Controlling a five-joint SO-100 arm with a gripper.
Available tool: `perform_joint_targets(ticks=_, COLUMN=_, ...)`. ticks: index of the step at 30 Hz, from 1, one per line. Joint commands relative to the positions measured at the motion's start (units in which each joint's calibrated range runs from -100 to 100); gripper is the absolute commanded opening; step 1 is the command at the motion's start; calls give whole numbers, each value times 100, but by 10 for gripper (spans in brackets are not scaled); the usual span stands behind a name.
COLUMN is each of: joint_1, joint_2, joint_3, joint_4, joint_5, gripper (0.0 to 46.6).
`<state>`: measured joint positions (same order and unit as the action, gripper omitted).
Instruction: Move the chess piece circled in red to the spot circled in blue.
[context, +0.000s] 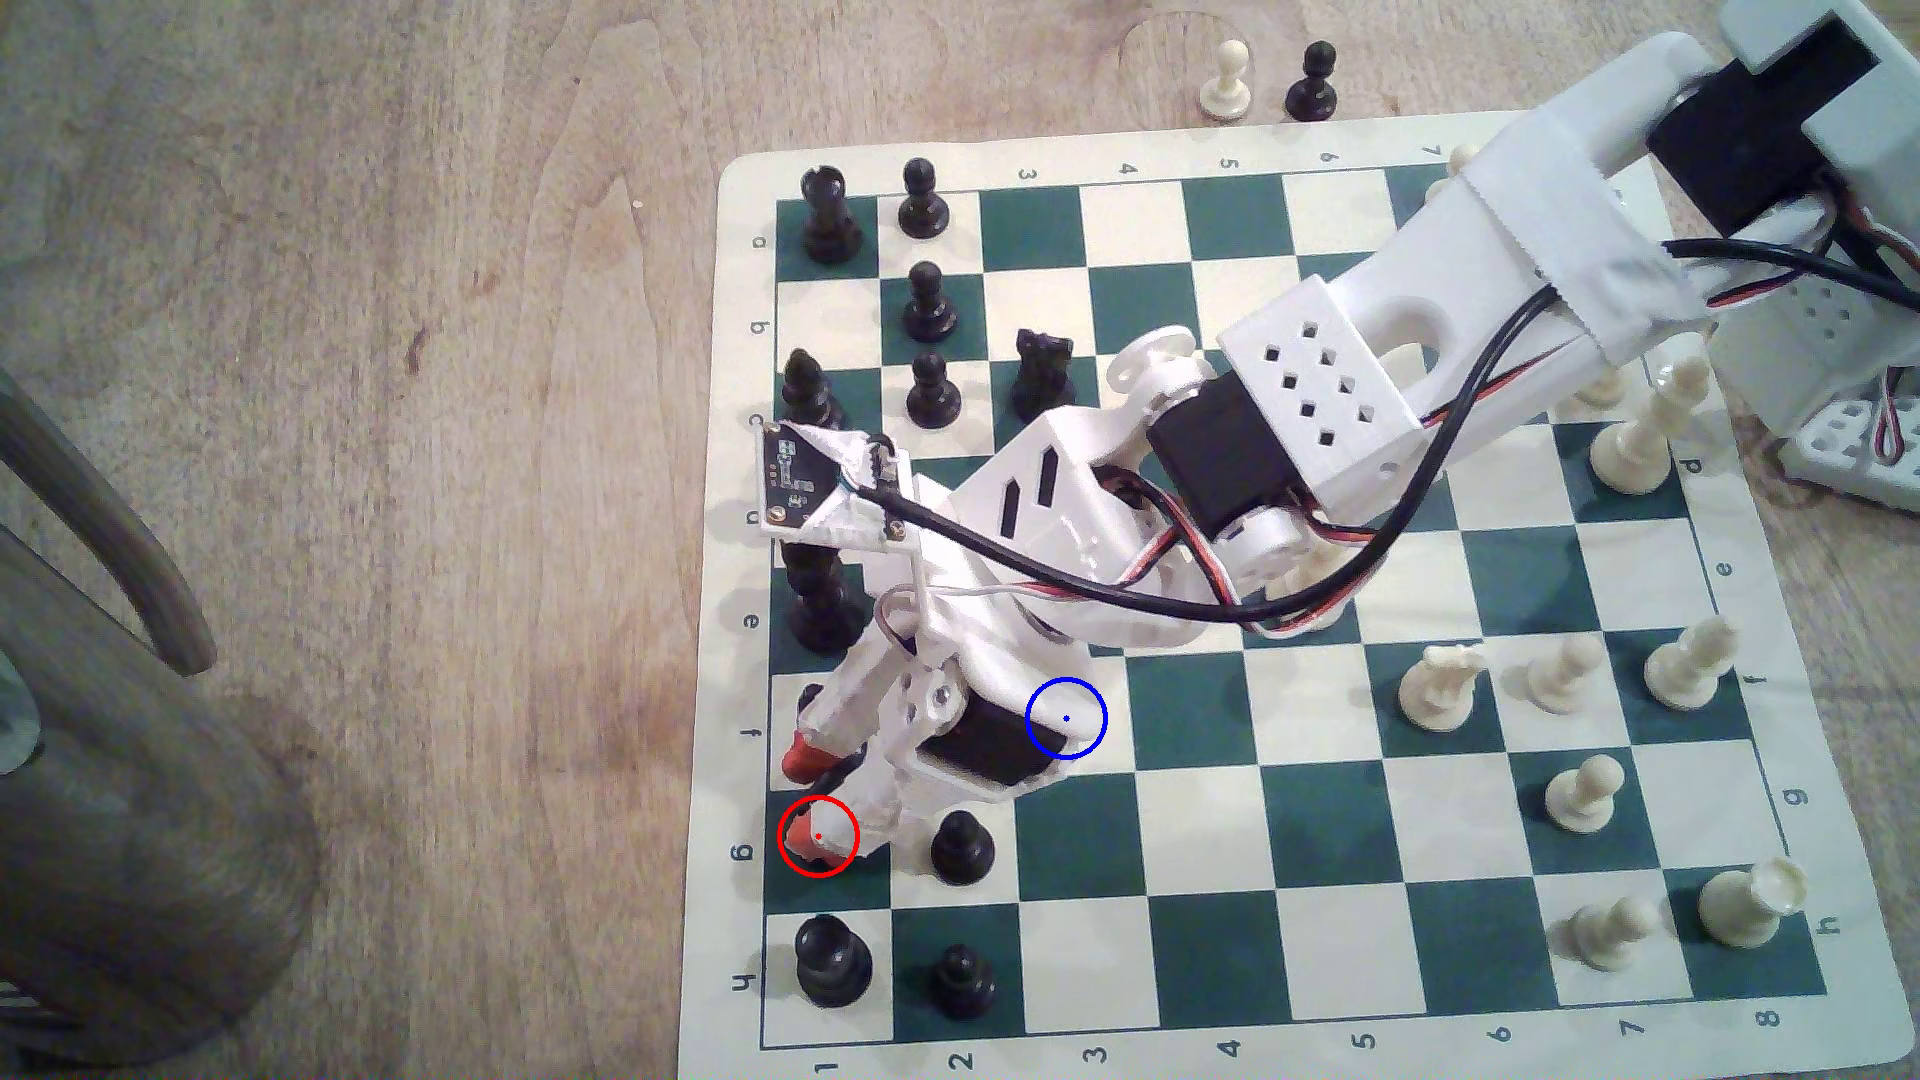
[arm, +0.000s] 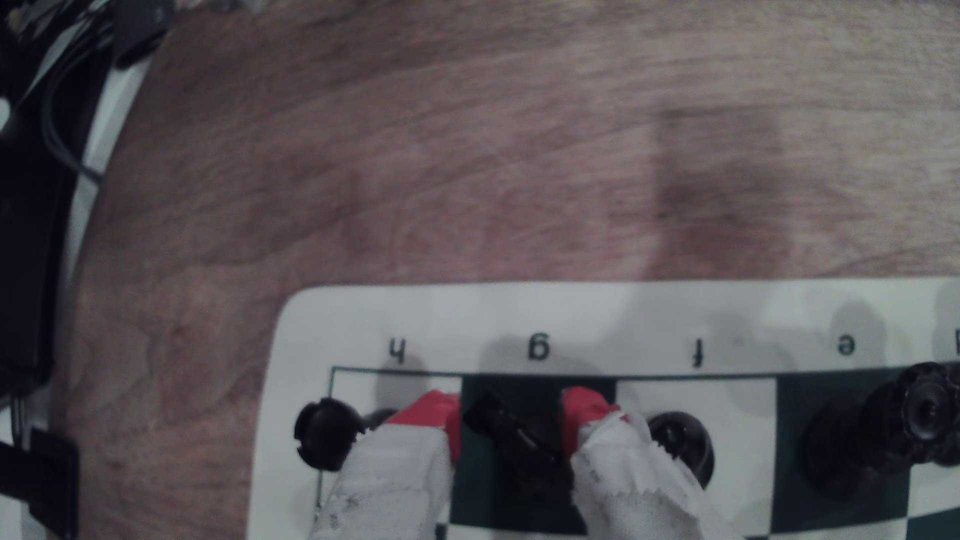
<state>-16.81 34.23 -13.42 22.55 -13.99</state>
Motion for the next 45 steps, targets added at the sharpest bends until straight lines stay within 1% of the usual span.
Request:
perform_joint_targets(ticks=1, joint_1=-4, joint_2=-171, joint_3=-435, joint_4=-52, joint_5=5, gripper=74)
perform_joint_targets(ticks=2, joint_1=-12, joint_2=-171, joint_3=-426, joint_4=-52, joint_5=15, gripper=58)
perform_joint_targets(ticks=5, joint_1=-20, joint_2=-180, joint_3=-426, joint_4=-52, joint_5=15, gripper=36)
perform_joint_targets(ticks=9, joint_1=-28, joint_2=-197, joint_3=-426, joint_4=-52, joint_5=15, gripper=21)
perform_joint_targets(ticks=11, joint_1=-43, joint_2=-205, joint_3=-426, joint_4=-44, joint_5=20, gripper=2)
perform_joint_targets(ticks=19, joint_1=-59, joint_2=-273, joint_3=-498, joint_4=55, joint_5=34, gripper=2)
perform_joint_targets(ticks=27, joint_1=58, joint_2=-613, joint_3=-1478, joint_4=702, joint_5=-29, gripper=2)
perform_joint_targets(ticks=34, joint_1=184, joint_2=-1207, joint_3=-1478, joint_4=1218, joint_5=-34, gripper=2)
perform_joint_targets(ticks=36, joint_1=230, joint_2=-1555, joint_3=-1233, joint_4=1422, joint_5=0, gripper=2)
perform_joint_targets(ticks=40, joint_1=285, joint_2=-2336, joint_3=-326, joint_4=1422, joint_5=54, gripper=2)
perform_joint_targets(ticks=41, joint_1=293, joint_2=-2582, joint_3=18, joint_4=1422, joint_5=68, gripper=2)
perform_joint_targets(ticks=42, joint_1=293, joint_2=-2990, joint_3=644, joint_4=1390, joint_5=103, gripper=2)
perform_joint_targets(ticks=45, joint_1=270, joint_2=-3609, joint_3=1804, joint_4=1136, joint_5=142, gripper=2)
